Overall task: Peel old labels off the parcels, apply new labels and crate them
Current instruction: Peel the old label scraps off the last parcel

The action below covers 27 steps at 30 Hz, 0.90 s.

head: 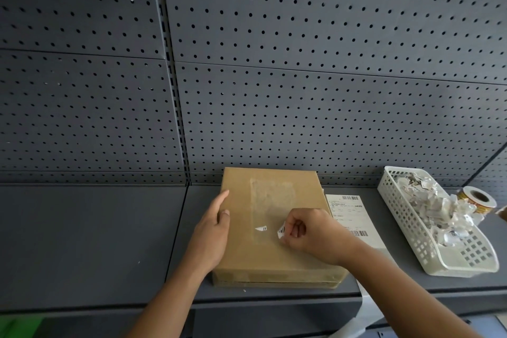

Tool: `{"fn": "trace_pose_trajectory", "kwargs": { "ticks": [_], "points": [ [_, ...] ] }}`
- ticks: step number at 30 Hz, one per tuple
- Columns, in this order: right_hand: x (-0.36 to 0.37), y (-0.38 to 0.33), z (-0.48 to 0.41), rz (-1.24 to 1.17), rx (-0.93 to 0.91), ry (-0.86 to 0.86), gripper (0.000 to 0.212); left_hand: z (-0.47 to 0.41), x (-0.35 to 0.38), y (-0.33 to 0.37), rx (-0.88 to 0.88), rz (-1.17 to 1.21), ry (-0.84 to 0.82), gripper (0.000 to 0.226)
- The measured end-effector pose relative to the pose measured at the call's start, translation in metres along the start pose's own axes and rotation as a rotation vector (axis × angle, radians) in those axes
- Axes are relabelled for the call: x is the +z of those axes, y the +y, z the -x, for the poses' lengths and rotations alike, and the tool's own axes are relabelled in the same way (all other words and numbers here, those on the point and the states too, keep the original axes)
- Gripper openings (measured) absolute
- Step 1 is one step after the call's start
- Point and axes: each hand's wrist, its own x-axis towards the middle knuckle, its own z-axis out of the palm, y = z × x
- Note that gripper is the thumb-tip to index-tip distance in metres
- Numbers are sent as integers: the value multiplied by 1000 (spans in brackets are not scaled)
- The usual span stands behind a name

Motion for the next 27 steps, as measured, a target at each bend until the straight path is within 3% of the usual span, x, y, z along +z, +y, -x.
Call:
{"fn": "trace_pose_trajectory", "kwargs": {
  "ticks": [8, 13, 19, 21, 24, 27],
  "points": [
    [4, 4, -3, 65, 21, 91, 8, -4, 1, -6, 0, -2, 4, 44],
    [0, 0, -1, 2, -22, 10, 11, -4, 0, -8, 4, -1, 12, 44],
    [9, 3, -4, 101, -36, 142, 7, -2, 1, -2, 3, -5, 7, 44],
    [6, 5, -1, 47, -36, 110, 4, -1, 2, -1, -6, 0, 10, 44],
    [5, 4, 2, 36, -106, 45, 6, 0, 0, -1, -15, -18, 20, 44],
    [11, 4, 1, 183, -196, 109, 6, -1, 1, -1, -28, -28, 13, 44]
  ]
}}
